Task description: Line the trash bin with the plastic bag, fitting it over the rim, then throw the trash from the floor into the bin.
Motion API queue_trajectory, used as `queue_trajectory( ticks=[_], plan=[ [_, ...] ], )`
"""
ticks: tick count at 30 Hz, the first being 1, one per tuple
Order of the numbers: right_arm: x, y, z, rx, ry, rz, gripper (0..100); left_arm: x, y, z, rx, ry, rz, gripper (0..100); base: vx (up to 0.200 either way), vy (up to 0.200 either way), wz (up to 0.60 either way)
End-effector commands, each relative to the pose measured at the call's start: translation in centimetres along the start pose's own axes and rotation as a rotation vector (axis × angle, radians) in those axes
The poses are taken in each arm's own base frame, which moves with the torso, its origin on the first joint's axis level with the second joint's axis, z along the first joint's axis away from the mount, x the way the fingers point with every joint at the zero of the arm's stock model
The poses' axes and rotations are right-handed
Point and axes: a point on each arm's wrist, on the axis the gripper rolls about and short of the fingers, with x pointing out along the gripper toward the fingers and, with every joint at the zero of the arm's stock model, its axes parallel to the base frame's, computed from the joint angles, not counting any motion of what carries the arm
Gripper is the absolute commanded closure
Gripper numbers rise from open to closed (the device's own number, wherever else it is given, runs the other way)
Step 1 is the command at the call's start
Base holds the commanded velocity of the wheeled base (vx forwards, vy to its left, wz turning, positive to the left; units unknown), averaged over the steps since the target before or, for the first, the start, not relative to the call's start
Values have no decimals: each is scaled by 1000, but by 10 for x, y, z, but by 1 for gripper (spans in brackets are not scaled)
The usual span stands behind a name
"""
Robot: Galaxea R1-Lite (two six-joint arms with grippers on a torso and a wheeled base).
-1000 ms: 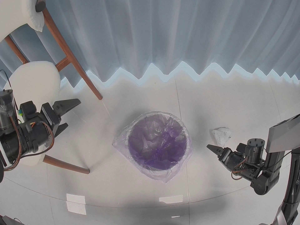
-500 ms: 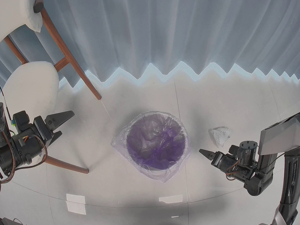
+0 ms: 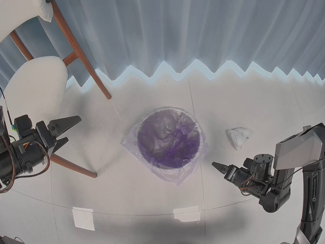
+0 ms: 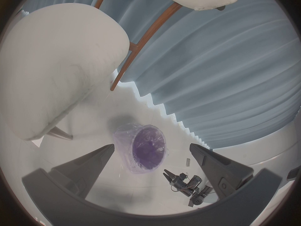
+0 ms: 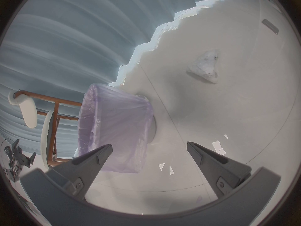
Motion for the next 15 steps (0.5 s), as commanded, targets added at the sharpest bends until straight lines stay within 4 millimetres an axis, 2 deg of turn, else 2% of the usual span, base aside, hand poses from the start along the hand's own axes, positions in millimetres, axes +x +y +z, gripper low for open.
queue_trajectory(
  ticks=[1, 9, 14, 15],
  plan=[
    [4, 0, 0, -1, -11, 11, 0, 1, 5, 2, -16, 3, 12, 0, -200, 0, 0],
    [15, -4, -1, -2, -18, 13, 0, -1, 7, 0, -17, 11, 17, 0, -200, 0, 0],
    [29, -7, -3, -4, -28, 22, 0, -1, 8, -1, -9, 11, 25, 0, -200, 0, 0],
    [29, -7, -2, -4, -29, 23, 0, -1, 9, -2, -9, 11, 27, 0, 0, 0, 0]
  ],
)
